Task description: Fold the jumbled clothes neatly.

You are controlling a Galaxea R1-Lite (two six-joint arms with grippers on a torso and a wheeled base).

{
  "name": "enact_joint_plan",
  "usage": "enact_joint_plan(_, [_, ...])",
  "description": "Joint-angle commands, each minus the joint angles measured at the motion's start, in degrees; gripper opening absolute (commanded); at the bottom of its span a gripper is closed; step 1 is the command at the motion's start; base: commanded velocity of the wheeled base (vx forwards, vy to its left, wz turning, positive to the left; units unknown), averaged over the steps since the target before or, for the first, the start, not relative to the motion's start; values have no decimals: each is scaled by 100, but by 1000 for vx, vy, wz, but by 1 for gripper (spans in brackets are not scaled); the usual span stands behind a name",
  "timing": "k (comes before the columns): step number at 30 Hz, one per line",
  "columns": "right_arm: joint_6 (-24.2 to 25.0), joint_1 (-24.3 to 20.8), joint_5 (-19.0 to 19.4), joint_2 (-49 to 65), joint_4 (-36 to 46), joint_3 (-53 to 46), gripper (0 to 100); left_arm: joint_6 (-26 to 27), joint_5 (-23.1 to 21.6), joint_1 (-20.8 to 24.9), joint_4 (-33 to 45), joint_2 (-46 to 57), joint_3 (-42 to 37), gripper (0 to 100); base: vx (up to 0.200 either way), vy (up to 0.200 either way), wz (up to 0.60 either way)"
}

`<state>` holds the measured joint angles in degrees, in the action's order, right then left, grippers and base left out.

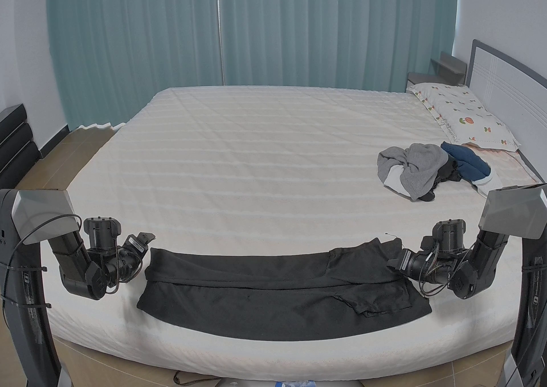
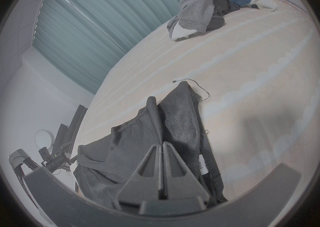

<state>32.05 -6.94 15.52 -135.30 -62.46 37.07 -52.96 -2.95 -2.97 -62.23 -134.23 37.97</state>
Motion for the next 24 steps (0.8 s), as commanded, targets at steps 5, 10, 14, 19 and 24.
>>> enact_joint_plan(5, [-41, 26, -5, 65, -609, -631, 0, 5, 40, -10, -8, 29, -141, 100, 0, 0, 0])
enact_joint_plan(10, [-102, 26, -5, 65, -785, -842, 100, 13, 49, -28, -8, 46, -220, 100, 0, 0, 0])
enact_joint_plan(14, [-32, 52, -5, 145, -978, -842, 100, 13, 49, -63, -8, 99, -308, 100, 0, 0, 0])
enact_joint_plan(19, [240, 122, -58, 180, -987, -877, 100, 66, 58, -72, -17, 187, -343, 100, 0, 0, 0])
enact_joint_plan(24, [495, 518, -5, 391, -987, -1018, 100, 180, -13, -54, -17, 345, -572, 100, 0, 0, 0])
